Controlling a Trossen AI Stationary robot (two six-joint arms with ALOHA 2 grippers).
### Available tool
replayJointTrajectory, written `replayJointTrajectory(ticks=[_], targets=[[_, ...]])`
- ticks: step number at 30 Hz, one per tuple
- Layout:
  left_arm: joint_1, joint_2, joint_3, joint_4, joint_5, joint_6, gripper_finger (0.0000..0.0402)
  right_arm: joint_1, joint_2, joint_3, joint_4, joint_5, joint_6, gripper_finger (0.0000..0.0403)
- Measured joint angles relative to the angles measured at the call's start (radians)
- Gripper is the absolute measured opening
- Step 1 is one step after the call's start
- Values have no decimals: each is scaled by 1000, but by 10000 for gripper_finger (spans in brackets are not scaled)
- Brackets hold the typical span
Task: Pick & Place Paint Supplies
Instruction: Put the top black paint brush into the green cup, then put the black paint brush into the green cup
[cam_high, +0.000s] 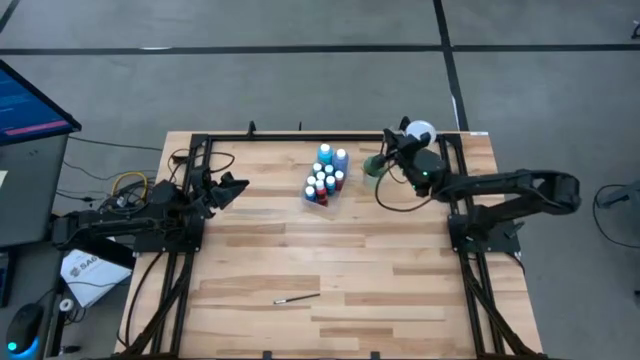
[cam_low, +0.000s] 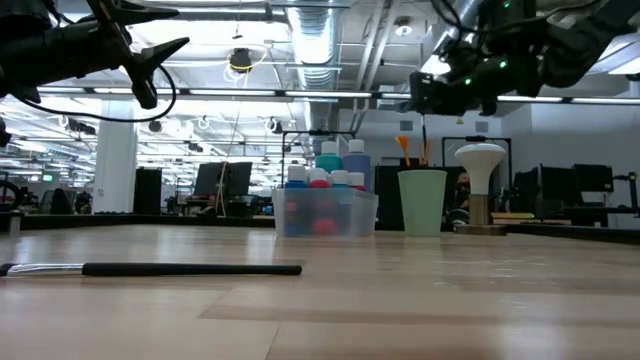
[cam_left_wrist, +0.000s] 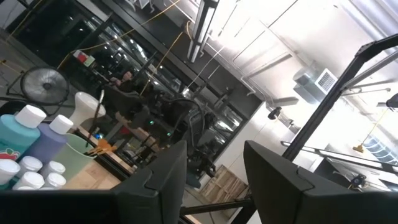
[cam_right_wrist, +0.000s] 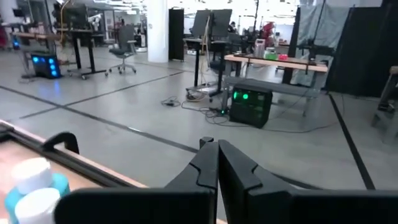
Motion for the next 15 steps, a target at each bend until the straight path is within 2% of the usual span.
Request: replayJointTrajectory(ticks=[8,15], targets=[[0,0,0,0,1,0,154,6,104,0,71,-11,-8,12],[0,0,0,0,1,0,154,43,70,0,61,-12,-25,88]])
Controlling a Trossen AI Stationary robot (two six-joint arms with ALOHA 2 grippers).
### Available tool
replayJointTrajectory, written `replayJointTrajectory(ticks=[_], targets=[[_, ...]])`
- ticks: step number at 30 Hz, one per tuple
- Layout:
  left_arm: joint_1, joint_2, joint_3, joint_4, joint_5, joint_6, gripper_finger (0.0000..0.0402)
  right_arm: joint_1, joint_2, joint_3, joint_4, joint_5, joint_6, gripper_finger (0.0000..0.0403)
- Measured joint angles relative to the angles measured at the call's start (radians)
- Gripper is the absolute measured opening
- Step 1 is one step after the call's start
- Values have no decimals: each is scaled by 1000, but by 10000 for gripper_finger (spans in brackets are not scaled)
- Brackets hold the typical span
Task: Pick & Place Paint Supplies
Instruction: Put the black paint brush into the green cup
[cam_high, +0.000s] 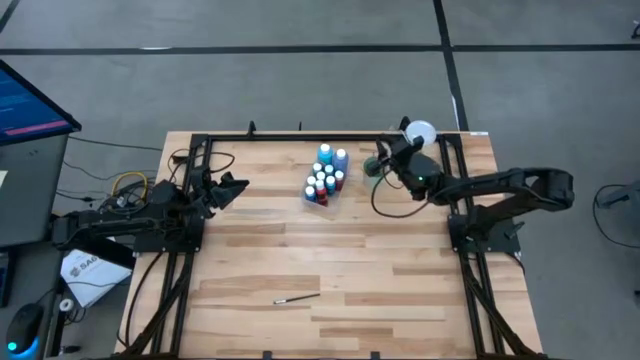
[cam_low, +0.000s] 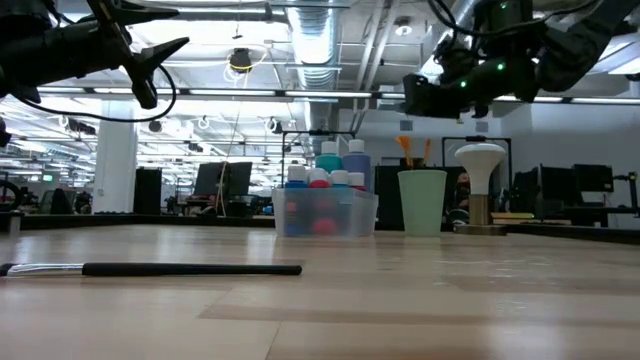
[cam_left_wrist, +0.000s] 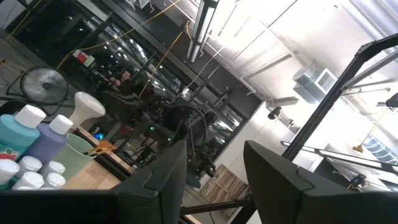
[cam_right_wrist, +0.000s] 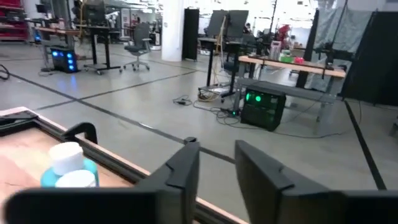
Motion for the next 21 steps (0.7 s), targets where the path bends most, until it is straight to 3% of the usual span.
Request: replayJointTrajectory(ticks=[6,10,15,21], targets=[[0,0,0,1,0,0,154,96,-107,67,-84,2,-37,171],[0,0,0,6,1,0,154,214,-127,272,-454,-28,-38,203],[0,0,0,6,1,0,154,373,17,606,-848,-136,-5,206],[0,0,0,8,3,0,154,519,264,918,-1003,-228,-4,198]])
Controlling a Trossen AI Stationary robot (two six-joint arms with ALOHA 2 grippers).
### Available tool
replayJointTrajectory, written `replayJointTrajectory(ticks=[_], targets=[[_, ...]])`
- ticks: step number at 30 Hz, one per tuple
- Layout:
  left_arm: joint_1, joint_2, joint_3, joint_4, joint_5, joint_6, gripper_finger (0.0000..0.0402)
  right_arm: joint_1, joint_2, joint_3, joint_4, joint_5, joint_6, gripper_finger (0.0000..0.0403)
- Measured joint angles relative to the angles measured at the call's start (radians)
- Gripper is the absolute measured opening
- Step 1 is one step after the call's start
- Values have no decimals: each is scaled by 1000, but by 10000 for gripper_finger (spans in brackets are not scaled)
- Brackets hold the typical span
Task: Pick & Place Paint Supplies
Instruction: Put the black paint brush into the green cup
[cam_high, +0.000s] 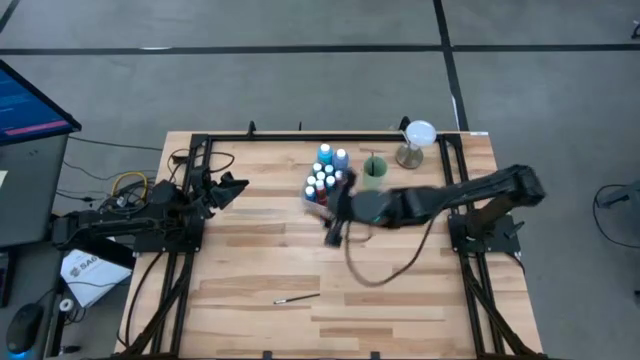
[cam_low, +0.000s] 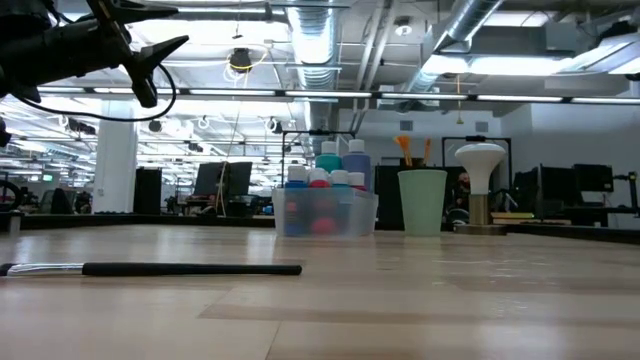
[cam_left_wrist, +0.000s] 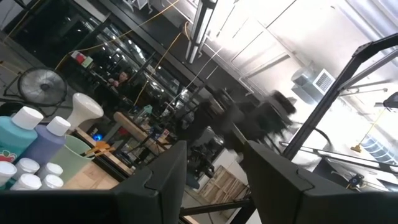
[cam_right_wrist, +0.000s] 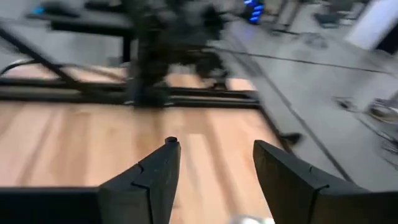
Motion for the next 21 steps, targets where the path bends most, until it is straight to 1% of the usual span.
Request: replayJointTrajectory(ticks=[5,10,16,21], targets=[[0,0,0,2,5,0,154,79,200,198,-31,-45,-8,202],[0,0,0,3,54,0,154,126,369,359,-49,-115,-1,212],[0,0,0,5,115,-1,154,169,527,485,-44,-171,9,216],[0,0,0,6,118,-3,154,198,638,533,-49,-247,101,213]])
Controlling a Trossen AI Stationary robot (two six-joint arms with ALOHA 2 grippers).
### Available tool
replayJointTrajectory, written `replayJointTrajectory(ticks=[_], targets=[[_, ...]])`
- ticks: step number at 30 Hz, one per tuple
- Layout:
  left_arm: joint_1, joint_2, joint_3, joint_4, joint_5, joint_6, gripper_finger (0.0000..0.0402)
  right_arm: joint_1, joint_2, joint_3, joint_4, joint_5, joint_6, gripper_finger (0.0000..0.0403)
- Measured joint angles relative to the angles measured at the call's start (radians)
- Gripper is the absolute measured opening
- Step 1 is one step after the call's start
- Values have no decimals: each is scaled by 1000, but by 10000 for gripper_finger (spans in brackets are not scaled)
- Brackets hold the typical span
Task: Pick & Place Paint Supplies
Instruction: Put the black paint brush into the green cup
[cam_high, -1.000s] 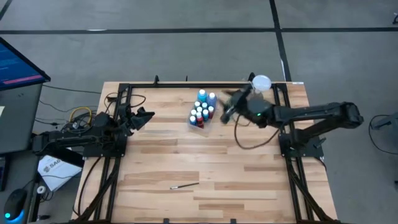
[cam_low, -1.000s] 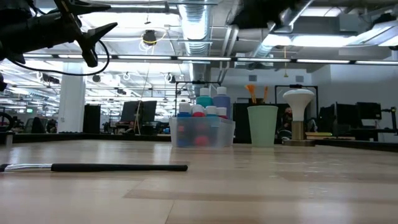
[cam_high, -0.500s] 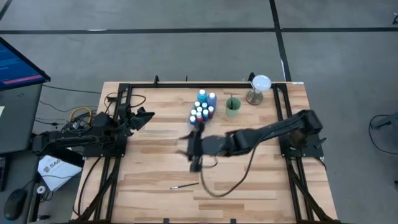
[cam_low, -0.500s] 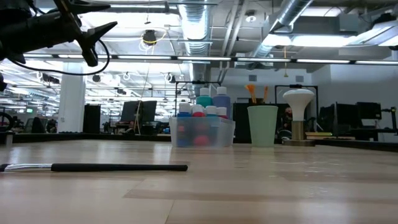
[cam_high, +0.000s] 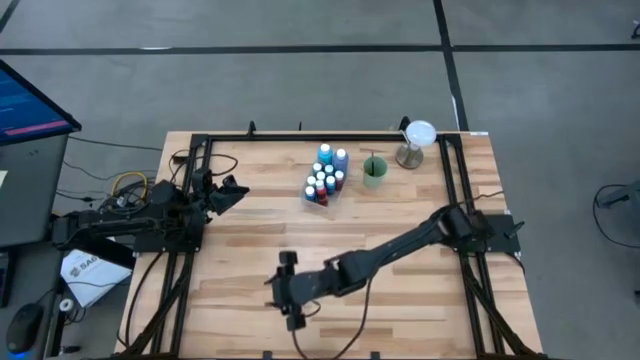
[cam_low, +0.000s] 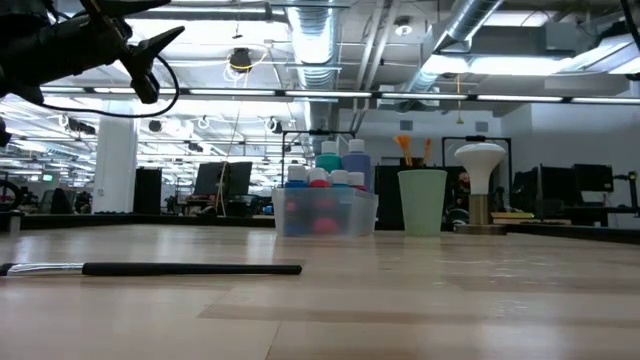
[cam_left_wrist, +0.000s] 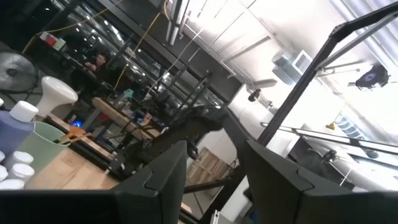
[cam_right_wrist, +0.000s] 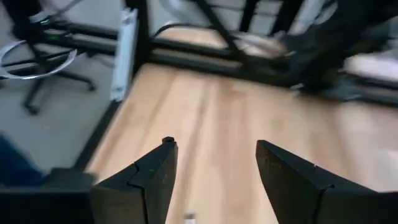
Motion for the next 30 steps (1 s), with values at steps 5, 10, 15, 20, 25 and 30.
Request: replayJointTrajectory(ticks=[5,10,15,20,25,30], targets=[[0,0,0,0,0,0,154,19,85,11,16,-42,24,210],[0,0,0,0,0,0,154,23,157,12,32,-74,32,210],[0,0,0,0,0,0,154,19,220,11,57,-83,33,210],[0,0,0,-1,0,0,154,2,262,10,58,-85,44,210],[0,0,0,-1,1,0,154,-24,280,10,53,-96,60,210],[0,0,0,-1,0,0,154,-42,278,10,57,-111,55,199]])
